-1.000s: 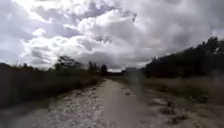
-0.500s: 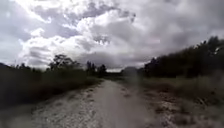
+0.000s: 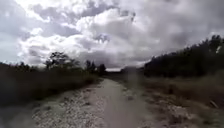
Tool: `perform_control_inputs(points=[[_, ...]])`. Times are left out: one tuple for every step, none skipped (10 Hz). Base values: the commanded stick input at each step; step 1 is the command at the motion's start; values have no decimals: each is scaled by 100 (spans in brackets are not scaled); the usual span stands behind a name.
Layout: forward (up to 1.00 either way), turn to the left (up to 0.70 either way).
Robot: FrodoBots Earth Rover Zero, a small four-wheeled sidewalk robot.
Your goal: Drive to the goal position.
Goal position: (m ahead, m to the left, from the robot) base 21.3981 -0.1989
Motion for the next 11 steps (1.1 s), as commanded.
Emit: perform_control_inputs(points=[[59, 1], [59, 1], [59, 1], [59, 1], [59, 1], [59, 1], [59, 1], [59, 1], [59, 1], [59, 1], [59, 1]])
